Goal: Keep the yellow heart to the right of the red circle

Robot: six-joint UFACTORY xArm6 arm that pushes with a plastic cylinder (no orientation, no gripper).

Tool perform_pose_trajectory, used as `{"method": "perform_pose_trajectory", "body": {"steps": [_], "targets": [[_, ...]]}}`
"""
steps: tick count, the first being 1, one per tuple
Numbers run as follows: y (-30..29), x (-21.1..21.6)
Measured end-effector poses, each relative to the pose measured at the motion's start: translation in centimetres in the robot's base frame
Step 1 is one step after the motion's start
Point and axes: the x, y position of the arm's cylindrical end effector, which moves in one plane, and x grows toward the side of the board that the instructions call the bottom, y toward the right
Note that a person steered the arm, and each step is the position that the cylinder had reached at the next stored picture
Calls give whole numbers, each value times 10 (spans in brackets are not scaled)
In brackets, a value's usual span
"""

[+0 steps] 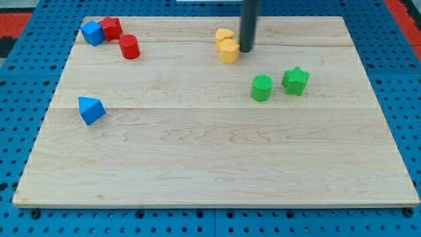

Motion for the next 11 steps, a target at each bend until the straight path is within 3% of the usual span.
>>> {"method": "perform_pose_trajectory", "body": {"steps": [1,3,4,5,6,8,9,10,11], "targets": [[-53,-20],[45,-22],[59,-40],[9,-79],[-61,-65],[46,-46],[16,-34],[-76,-34],[-109,-34]]}}
